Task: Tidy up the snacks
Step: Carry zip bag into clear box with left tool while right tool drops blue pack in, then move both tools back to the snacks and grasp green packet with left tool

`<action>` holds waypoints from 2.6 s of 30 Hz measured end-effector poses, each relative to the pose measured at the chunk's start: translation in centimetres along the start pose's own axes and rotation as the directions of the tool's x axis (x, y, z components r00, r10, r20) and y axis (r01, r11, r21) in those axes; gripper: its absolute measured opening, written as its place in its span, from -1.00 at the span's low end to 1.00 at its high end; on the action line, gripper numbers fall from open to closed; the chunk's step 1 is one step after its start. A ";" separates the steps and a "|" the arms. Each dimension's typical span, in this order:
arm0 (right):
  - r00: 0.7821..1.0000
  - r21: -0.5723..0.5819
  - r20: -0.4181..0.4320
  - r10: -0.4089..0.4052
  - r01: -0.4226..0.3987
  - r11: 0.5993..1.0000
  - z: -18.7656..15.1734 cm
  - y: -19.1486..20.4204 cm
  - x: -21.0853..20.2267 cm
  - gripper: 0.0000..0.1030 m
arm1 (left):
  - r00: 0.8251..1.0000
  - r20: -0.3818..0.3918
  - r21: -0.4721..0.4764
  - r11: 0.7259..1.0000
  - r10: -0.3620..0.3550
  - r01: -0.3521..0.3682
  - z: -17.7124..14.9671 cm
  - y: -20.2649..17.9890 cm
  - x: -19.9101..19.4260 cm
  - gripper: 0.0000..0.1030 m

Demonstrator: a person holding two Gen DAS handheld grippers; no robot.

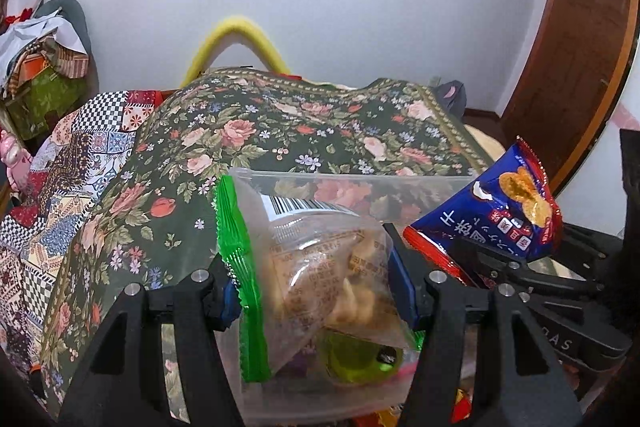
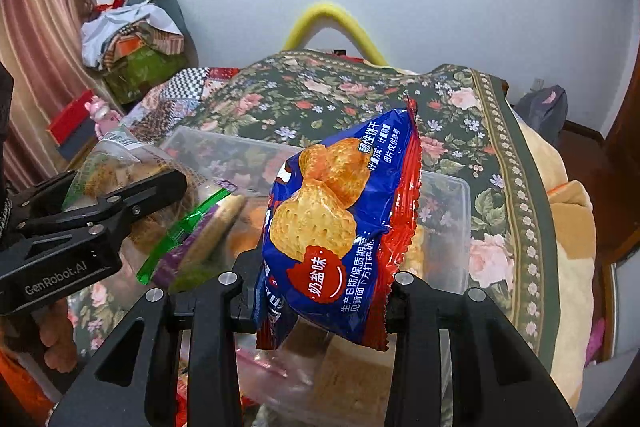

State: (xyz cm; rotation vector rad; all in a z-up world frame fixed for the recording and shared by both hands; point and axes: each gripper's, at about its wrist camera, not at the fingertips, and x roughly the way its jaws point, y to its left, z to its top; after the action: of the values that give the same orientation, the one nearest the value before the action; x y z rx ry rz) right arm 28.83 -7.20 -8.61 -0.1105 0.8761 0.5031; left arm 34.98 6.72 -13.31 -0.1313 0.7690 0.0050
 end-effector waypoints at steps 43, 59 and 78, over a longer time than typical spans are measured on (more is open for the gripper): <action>0.995 -0.062 0.099 0.026 -0.020 0.998 -6.8 4.4 -10.1 0.55 | 0.999 0.016 0.100 0.994 -0.047 0.045 -8.5 0.5 -14.0 0.29; 0.987 -0.021 -0.130 0.095 -0.099 0.995 -13.4 7.4 -4.2 0.55 | 0.986 -0.155 0.059 0.996 -0.061 0.071 -16.9 1.8 -12.9 0.29; 0.980 0.014 -0.158 0.118 -0.117 0.993 -15.5 3.2 -6.4 0.16 | 0.956 -0.252 0.066 0.983 -0.152 0.174 -17.9 -3.0 -8.7 0.30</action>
State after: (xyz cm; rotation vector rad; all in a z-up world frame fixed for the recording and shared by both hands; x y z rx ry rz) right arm 12.94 -11.39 -13.33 -0.0960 1.0434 0.6087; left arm 16.47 1.97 -19.65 -0.1125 1.0034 -0.2051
